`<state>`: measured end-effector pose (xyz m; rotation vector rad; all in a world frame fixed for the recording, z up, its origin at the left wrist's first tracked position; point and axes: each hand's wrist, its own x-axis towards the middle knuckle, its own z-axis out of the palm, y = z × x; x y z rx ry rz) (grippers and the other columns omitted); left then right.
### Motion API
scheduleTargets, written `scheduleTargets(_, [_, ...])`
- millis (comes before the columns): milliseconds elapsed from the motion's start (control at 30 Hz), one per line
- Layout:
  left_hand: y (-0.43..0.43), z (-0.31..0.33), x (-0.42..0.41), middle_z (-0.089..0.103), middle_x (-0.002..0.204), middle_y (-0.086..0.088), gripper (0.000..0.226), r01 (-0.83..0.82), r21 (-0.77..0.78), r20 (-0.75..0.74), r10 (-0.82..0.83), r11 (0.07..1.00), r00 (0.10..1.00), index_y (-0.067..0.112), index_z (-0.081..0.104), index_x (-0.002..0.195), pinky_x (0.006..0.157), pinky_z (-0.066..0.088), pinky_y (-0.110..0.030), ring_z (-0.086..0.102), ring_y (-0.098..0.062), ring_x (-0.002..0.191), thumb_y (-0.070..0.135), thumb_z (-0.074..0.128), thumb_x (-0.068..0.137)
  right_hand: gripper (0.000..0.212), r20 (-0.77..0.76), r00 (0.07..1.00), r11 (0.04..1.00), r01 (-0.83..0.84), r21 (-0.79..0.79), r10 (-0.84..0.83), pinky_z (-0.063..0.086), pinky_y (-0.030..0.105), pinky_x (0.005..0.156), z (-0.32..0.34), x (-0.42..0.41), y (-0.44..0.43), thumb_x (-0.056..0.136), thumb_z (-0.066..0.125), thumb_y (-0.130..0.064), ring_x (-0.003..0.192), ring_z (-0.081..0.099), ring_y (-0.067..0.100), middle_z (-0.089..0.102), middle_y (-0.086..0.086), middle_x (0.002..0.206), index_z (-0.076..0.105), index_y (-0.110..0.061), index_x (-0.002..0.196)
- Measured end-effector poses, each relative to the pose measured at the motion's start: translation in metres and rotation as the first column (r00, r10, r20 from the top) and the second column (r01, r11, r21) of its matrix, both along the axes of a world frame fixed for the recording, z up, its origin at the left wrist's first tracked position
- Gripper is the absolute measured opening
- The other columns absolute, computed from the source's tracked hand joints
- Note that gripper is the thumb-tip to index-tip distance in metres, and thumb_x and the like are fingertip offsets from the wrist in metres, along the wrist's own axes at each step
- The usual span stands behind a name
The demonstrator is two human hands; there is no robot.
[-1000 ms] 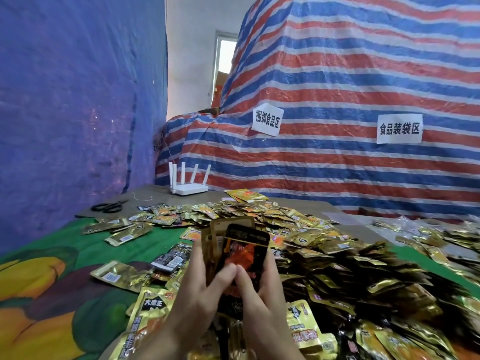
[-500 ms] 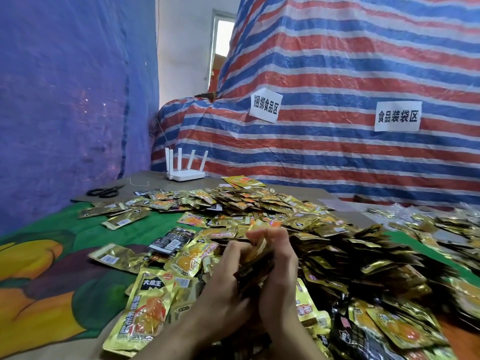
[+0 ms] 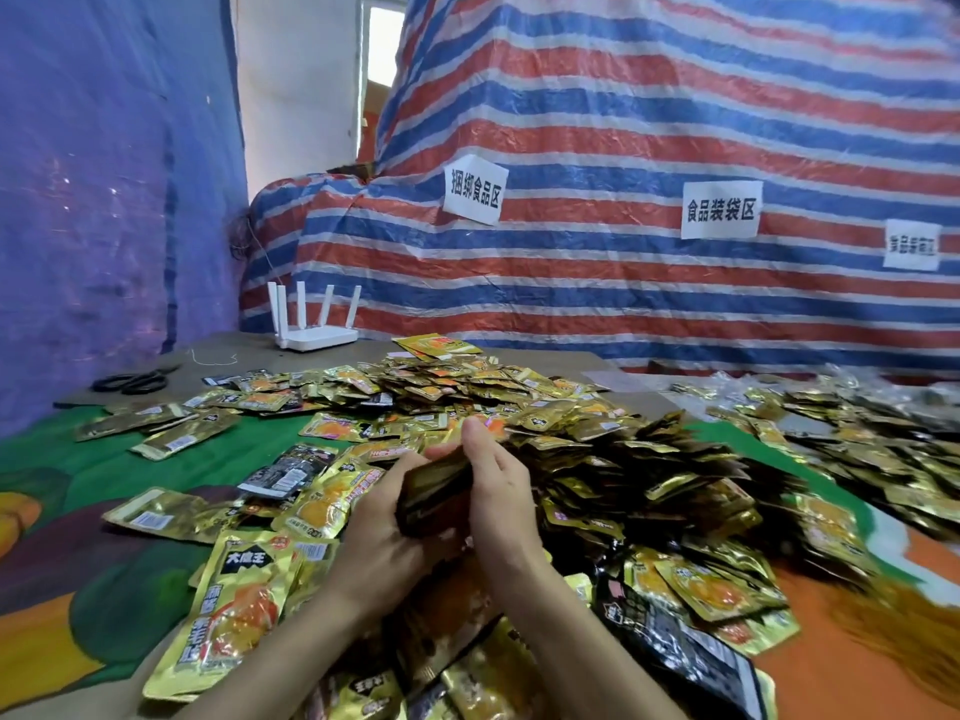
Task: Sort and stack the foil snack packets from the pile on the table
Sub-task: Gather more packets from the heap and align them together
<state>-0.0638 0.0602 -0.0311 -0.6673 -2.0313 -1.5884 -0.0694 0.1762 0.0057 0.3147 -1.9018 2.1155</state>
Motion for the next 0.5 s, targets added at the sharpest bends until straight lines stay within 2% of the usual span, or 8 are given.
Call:
scheduleTargets(67, [-0.002,-0.002,0.0,0.07,0.095,0.012,0.033,-0.042,-0.067,-0.05,0.039,0.997,0.998,0.024,0.064,0.097,0.069,0.056,-0.04,0.069,-0.009,0.082,0.039,0.079,0.071,0.048,-0.005,0.999,0.997,-0.04,0.059,0.04,0.055,0.023,0.079,0.003,0.006,0.003,0.104,0.045,-0.049,0.092,0.071,0.012,0.075,0.004,0.095,0.073,-0.012,0.092])
scheduleTargets(133, [-0.002,-0.004,0.001,0.069,0.087,0.007,0.037,-0.066,-0.123,-0.088,0.055,0.99,0.995,0.018,0.062,0.094,0.063,0.055,-0.04,0.068,-0.012,0.074,0.046,0.072,0.07,0.035,-0.054,0.998,0.995,-0.036,0.096,0.041,0.053,0.016,0.075,0.003,0.015,0.008,0.101,0.049,-0.05,0.091,0.069,0.002,0.074,-0.009,0.096,0.069,-0.021,0.099])
scheduleTargets(233, [-0.003,-0.008,0.001,0.066,0.081,0.005,0.031,-0.066,-0.167,-0.129,0.045,0.984,0.991,0.024,0.053,0.092,0.053,0.052,-0.036,0.065,-0.012,0.062,0.043,0.074,0.079,0.015,-0.137,0.988,0.984,0.089,0.156,-0.068,0.052,0.015,0.076,0.002,0.027,0.032,0.097,0.058,-0.042,0.094,0.065,0.0,0.069,-0.011,0.1,0.062,-0.03,0.106])
scheduleTargets(300, [-0.003,-0.009,0.002,0.066,0.086,0.009,0.031,-0.063,-0.188,-0.144,0.036,0.98,0.989,0.033,0.049,0.093,0.049,0.052,-0.034,0.065,-0.009,0.06,0.037,0.078,0.083,0.008,-0.189,0.963,0.93,0.24,0.277,-0.192,0.053,0.016,0.075,0.004,0.035,0.062,0.098,0.061,-0.033,0.093,0.063,-0.001,0.066,-0.011,0.099,0.059,-0.033,0.105])
scheduleTargets(400, [-0.005,-0.011,0.002,0.067,0.086,0.008,0.032,-0.057,-0.168,-0.109,0.038,0.984,0.993,0.038,0.049,0.095,0.046,0.052,-0.033,0.067,-0.012,0.059,0.034,0.074,0.075,0.013,-0.228,0.894,0.718,0.445,0.534,-0.385,0.055,0.026,0.081,0.008,0.044,0.12,0.095,0.062,-0.02,0.089,0.062,0.005,0.066,-0.01,0.1,0.063,-0.026,0.107])
scheduleTargets(500, [-0.007,-0.014,0.0,0.069,0.086,0.009,0.035,-0.067,-0.161,-0.094,0.052,0.985,0.994,0.037,0.05,0.096,0.045,0.052,-0.031,0.068,-0.013,0.059,0.036,0.075,0.072,0.022,-0.155,0.809,0.445,0.459,0.769,-0.566,0.055,0.033,0.088,0.007,0.052,0.19,0.09,0.062,-0.011,0.095,0.066,0.015,0.071,-0.003,0.104,0.071,-0.017,0.11])
